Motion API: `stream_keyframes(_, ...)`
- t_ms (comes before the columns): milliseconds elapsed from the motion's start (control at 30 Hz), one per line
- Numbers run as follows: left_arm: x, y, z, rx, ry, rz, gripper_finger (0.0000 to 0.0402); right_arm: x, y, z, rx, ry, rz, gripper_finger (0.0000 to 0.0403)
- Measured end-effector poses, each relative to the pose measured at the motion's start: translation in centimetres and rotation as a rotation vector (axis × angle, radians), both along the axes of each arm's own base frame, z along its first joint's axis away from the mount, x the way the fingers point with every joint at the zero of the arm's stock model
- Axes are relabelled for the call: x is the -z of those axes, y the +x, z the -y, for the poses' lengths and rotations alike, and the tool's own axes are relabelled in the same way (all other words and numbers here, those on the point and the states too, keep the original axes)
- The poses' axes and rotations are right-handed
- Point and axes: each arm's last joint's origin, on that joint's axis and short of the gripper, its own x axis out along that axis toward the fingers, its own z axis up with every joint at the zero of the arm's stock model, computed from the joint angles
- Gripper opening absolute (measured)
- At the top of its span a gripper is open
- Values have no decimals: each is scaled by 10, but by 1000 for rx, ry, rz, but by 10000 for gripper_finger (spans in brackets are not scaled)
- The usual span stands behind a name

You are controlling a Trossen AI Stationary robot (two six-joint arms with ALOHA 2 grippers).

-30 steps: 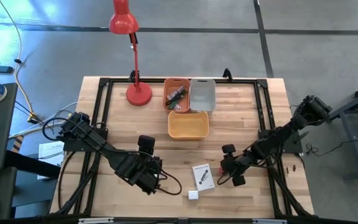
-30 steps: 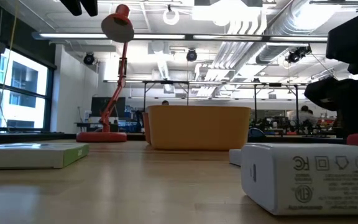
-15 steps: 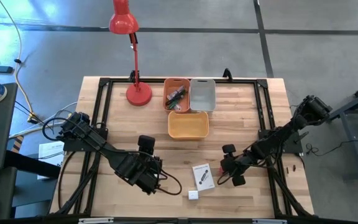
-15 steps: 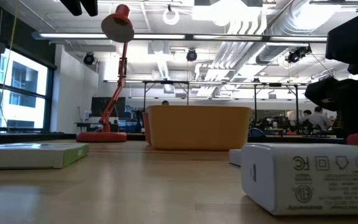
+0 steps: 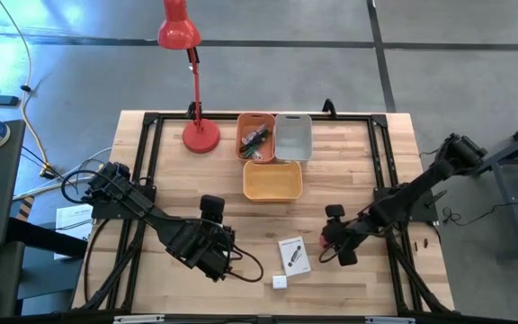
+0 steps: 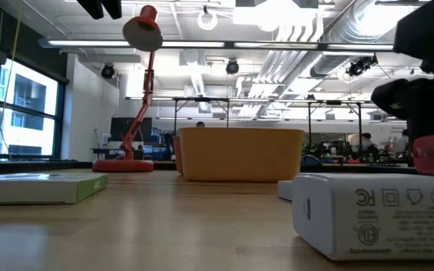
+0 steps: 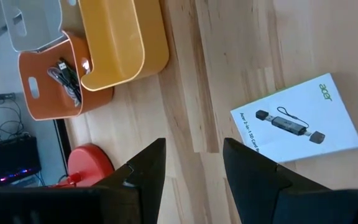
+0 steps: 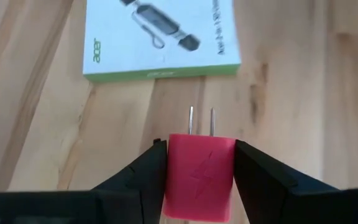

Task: Pick and place items into bin
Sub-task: Put the pink charger adapter into the gray bin

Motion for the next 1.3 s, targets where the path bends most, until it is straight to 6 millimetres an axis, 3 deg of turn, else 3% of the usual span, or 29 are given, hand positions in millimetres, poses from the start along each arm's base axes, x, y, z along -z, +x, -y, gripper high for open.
stream_keyframes(300,0,0,0,-10,19,19,150,-28,-4,22,81,-28,123,161)
stream_keyframes(600,0,1,-1,-17,24,28,150,-52,-1,68,202,-118,253,161)
stream_keyframes(1000,-1,1,-1,-41,30,50,150,-64,5,125,301,-222,323,161)
stream_keyframes(1300,-1,1,-1,-56,29,61,150,-71,8,154,345,-212,401,161)
